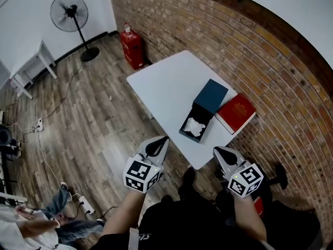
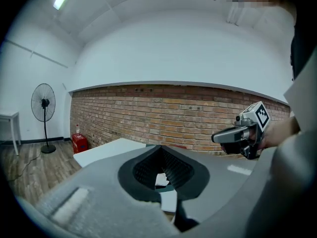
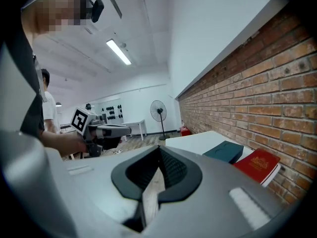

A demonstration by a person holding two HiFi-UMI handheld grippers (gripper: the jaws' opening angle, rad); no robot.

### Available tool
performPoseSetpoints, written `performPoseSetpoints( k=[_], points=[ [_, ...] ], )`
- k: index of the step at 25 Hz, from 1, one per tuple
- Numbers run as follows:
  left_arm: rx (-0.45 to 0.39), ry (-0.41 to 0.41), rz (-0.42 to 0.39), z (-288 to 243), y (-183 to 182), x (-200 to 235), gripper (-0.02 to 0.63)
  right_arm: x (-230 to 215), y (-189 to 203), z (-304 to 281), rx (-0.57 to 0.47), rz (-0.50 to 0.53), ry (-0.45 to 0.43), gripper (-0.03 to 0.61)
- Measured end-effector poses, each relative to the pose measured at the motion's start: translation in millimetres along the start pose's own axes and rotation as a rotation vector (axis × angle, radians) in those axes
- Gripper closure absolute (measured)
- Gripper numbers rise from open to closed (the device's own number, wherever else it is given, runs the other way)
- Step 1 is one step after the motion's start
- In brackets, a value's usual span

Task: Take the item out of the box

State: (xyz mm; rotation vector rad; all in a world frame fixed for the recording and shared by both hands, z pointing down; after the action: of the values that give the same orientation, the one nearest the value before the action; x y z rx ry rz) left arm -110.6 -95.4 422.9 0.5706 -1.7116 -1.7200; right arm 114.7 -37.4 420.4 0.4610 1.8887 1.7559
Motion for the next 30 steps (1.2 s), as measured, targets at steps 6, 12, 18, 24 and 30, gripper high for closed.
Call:
performPoseSetpoints(
  k=[6,12,18,24,30],
  points=[
    [0.035,0.023,-0.014,-74,-9,12,0.615,-73,-10,-30,-0.057,-0.040,0.006,0.578],
    [0.073,0.047,-0.033,-155,-5,10,0.615,-139,1,-53,-0.057,-0.122,-0.024,0.578],
    [0.119,0.055,-0.023,-197,12,9,0.615,-168,13,-74,0.002,-0.137,-0.089,0.578],
    [0.145,0.050,-0.005,-215,24,28,0.615,-175,42,-92,0.104,-0.175,-0.120,0.559],
    [0.186,0.051,0.040,-217,46,56,0.615,-179,74,-114,0.236,-0.180,-0.096,0.530]
  ],
)
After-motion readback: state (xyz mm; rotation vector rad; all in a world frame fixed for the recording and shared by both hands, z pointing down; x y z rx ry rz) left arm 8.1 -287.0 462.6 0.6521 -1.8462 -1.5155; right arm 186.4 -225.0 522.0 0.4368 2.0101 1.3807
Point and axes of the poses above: the fingertips, and each gripper's own axes: z backward along the fingers, x to its left, y out of its underside, the point moved 5 cm from there along z, backward along the fingers, and after that the axes turned 14 degrees about -x, right-handed, at the moved point
